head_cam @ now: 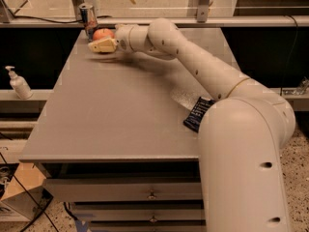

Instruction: Move apple near redbull can

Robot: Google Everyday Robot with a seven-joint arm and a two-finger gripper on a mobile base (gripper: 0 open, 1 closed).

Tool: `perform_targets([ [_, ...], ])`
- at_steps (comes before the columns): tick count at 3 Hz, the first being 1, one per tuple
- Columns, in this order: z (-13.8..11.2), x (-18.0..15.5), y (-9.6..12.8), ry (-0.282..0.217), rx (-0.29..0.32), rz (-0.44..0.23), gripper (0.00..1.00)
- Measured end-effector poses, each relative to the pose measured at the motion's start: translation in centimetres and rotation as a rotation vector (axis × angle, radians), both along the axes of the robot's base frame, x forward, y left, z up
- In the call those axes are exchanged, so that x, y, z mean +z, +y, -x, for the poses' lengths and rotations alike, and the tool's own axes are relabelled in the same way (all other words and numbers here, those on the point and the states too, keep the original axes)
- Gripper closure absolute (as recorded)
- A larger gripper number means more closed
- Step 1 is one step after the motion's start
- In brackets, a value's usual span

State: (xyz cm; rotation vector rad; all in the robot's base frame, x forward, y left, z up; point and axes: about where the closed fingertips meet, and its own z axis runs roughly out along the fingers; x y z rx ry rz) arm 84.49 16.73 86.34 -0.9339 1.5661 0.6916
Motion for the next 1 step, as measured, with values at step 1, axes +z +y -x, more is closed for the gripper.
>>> perform_targets([
  [1, 0.0, 0.0, 0.01, 0.0, 0.0, 0.0, 0.0],
])
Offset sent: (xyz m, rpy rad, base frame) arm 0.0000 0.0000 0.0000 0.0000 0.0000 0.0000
